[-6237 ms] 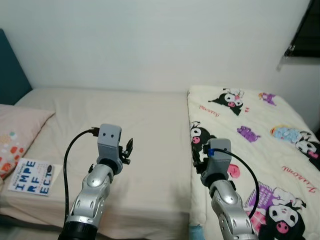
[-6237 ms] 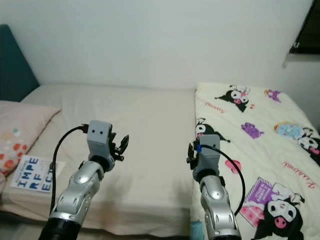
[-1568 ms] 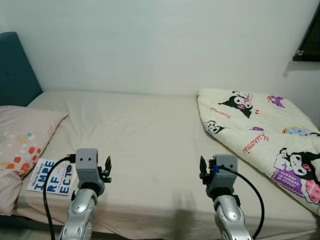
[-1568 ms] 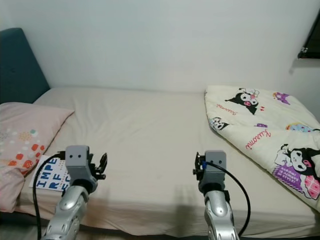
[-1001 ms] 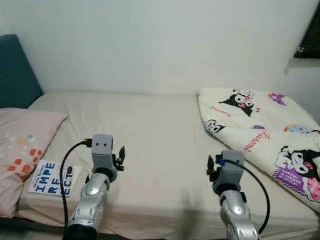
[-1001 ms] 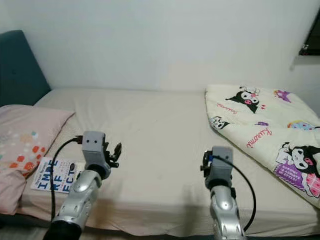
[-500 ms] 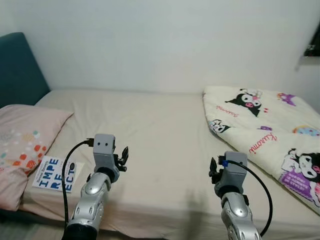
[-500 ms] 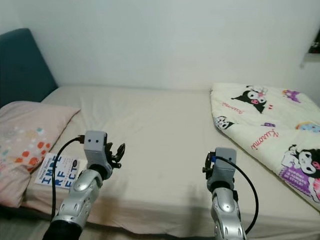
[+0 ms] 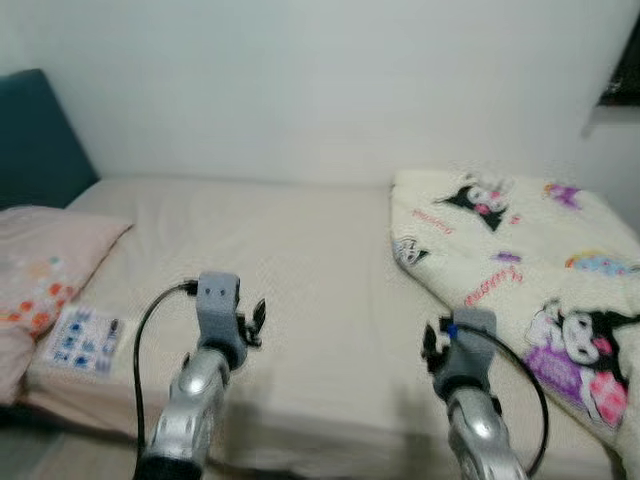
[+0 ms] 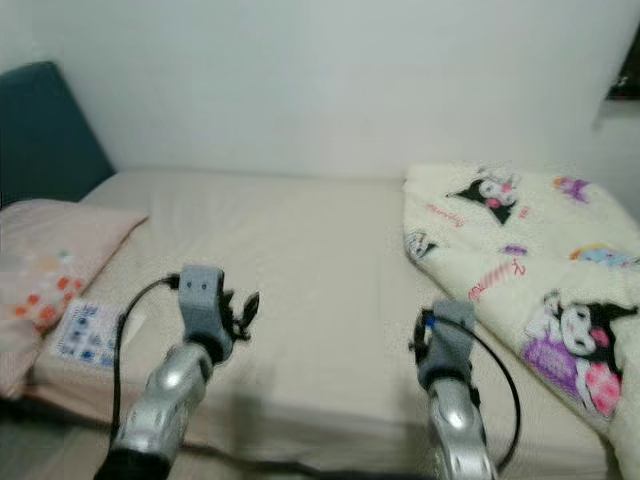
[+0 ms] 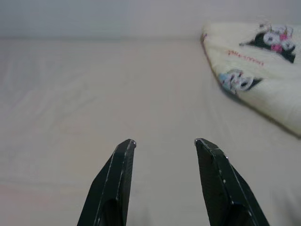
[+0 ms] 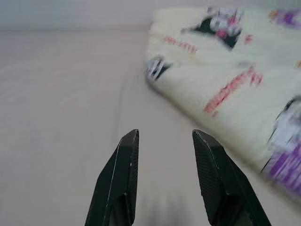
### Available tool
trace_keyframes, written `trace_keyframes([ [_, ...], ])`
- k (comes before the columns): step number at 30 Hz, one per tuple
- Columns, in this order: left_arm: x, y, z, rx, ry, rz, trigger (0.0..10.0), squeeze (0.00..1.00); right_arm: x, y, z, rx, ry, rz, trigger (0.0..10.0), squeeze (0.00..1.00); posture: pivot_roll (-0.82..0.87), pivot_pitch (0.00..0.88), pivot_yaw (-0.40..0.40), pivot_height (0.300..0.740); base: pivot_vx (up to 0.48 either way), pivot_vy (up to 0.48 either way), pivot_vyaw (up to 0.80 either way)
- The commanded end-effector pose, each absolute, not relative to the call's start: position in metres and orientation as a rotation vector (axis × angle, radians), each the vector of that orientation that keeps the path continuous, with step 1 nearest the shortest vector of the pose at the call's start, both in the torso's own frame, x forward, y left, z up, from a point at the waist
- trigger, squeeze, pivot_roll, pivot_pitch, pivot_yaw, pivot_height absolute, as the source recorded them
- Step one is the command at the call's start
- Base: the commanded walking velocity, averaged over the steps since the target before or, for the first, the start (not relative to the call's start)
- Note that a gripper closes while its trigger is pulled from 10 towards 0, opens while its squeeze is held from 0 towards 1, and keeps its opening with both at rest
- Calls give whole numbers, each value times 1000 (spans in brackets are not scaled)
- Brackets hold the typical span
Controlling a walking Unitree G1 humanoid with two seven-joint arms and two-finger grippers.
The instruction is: Clean up the room
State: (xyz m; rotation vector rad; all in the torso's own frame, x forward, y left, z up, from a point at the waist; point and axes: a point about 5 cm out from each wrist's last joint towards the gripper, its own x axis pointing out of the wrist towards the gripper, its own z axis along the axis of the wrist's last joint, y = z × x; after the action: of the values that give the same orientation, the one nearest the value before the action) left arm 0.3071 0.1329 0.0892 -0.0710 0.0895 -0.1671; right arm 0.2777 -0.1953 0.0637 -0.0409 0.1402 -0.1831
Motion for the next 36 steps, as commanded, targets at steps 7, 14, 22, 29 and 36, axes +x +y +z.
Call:
trace_keyframes([
  [7, 308, 137, 89, -51, 111, -167, 10000, 0, 275, -194, 61, -16, 151, -191, 10000, 0, 34, 0, 56, 740, 0, -402, 0],
  [14, 310, 138, 91, -40, 114, -177, 10000, 0, 275, -193, 62, -14, 149, -200, 10000, 0, 31, 0, 69, 740, 0, -403, 0],
  [22, 310, 138, 91, -40, 114, -177, 10000, 0, 275, -193, 62, -14, 149, -200, 10000, 0, 31, 0, 69, 740, 0, -401, 0],
  [29, 315, 137, 94, -44, 117, -185, 10000, 0, 275, -195, 62, -7, 140, -224, 10000, 0, 29, 0, 83, 740, 0, -404, 0],
  [36, 318, 128, 90, -6, 170, -260, 10000, 0, 277, -194, 66, -4, 130, -221, 10000, 0, 11, 0, 87, 740, 0, 156, 0],
])
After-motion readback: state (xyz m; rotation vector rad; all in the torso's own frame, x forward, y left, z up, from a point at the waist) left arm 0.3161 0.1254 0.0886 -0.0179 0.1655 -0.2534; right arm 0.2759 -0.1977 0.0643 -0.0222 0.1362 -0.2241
